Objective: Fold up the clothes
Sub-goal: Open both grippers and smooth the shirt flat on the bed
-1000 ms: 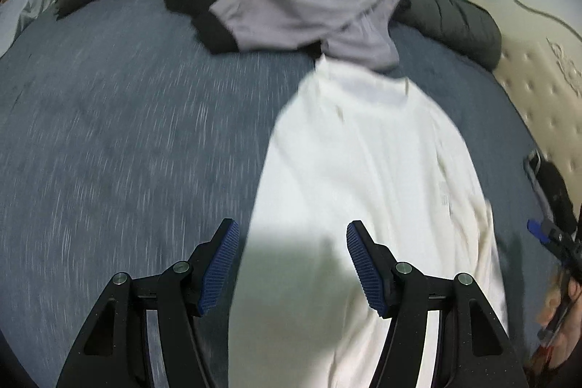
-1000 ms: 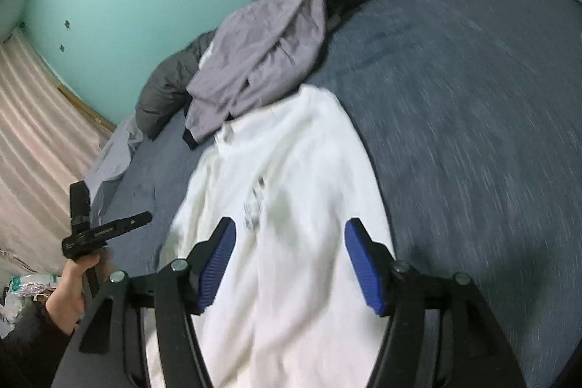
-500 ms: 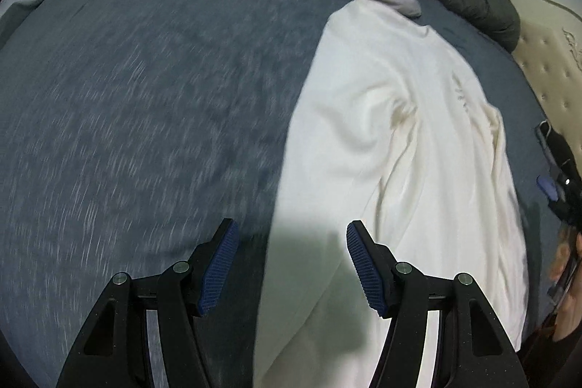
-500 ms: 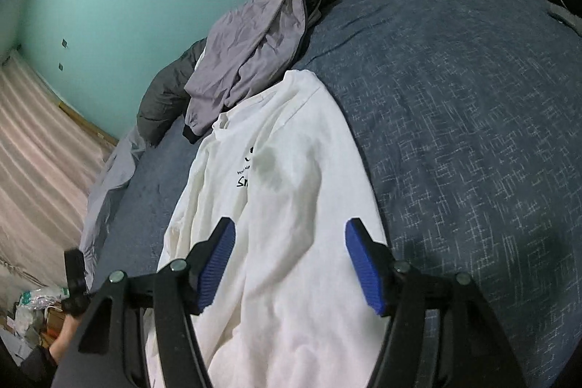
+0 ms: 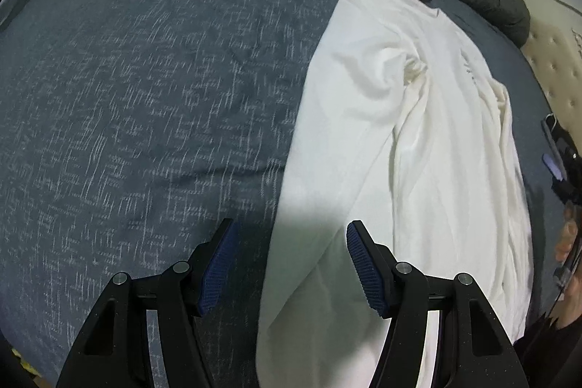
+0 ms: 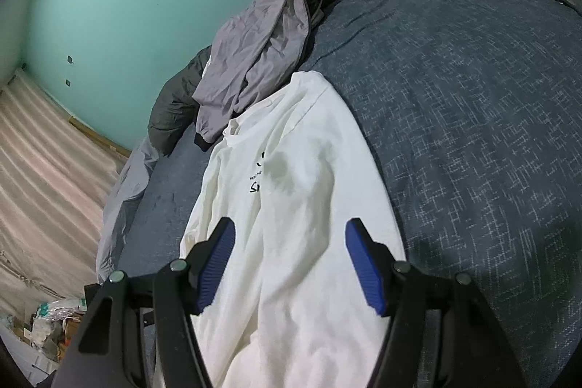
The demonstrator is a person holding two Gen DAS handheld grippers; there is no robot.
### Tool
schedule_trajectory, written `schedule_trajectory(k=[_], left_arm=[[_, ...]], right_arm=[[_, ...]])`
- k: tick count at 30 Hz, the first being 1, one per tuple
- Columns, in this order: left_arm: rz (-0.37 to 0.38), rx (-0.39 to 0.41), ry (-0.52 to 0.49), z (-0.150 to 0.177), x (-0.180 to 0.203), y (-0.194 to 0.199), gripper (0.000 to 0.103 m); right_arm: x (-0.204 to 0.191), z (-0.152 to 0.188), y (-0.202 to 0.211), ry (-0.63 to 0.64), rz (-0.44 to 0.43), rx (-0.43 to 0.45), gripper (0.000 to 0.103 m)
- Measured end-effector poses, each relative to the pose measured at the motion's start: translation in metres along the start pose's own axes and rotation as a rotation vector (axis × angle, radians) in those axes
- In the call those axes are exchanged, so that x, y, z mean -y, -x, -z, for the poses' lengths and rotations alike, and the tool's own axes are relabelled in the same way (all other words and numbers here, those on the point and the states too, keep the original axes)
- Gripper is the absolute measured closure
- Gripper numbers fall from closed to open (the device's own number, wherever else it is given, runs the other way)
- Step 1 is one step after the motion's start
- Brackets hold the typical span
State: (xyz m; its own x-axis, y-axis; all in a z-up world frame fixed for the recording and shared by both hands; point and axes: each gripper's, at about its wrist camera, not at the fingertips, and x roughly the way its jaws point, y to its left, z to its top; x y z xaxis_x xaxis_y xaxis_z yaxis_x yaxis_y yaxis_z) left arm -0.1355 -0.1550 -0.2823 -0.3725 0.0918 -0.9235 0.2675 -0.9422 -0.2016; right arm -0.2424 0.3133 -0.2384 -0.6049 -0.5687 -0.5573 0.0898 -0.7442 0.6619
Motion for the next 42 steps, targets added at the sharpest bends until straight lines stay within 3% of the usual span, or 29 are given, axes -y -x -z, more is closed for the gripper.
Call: schedule_trajectory(k=[8, 12, 16, 18, 20, 28, 33, 36, 42], left_arm=[[-0.03, -0.041, -0.014, 0.014, -0.005, -0.002, 0.038], [-0.028, -0.056, -0.032, 0.016, -0.001, -0.007, 0.064], [-0.016, -0.071, -0.054, 0.017, 0.005, -0.013, 0.079], [-0.019, -0.068, -0.079, 0.017, 0.011, -0.012, 0.093], [-0.028, -0.054, -0.097, 0.016, 0.014, -0.007, 0.097], [-0.058, 0.096, -0.052, -0.007, -0.003, 0.052, 0.1], [-0.162, 0.221, -0.068, -0.034, -0.014, 0.097, 0.1], [-0.125, 0.226, -0.077, -0.042, -0.003, 0.103, 0.1], [-0.023, 0.136, -0.185, -0.035, 0.061, 0.062, 0.1]], right_arm=[[0.005, 0.0, -0.002, -0.026, -0.013, -0.008, 0.039], [0.006, 0.0, -0.002, -0.033, -0.012, -0.009, 0.039], [0.01, 0.0, -0.002, -0.052, -0.01, -0.014, 0.039], [0.011, 0.001, -0.002, -0.057, -0.009, -0.015, 0.039], [0.012, 0.001, -0.003, -0.06, -0.006, -0.016, 0.039], [0.013, 0.0, -0.003, -0.069, -0.01, -0.016, 0.039], [0.013, 0.001, -0.004, -0.072, -0.008, -0.017, 0.039], [0.012, 0.002, -0.005, -0.071, -0.006, -0.022, 0.039], [0.008, 0.004, -0.01, -0.058, -0.006, -0.035, 0.039]])
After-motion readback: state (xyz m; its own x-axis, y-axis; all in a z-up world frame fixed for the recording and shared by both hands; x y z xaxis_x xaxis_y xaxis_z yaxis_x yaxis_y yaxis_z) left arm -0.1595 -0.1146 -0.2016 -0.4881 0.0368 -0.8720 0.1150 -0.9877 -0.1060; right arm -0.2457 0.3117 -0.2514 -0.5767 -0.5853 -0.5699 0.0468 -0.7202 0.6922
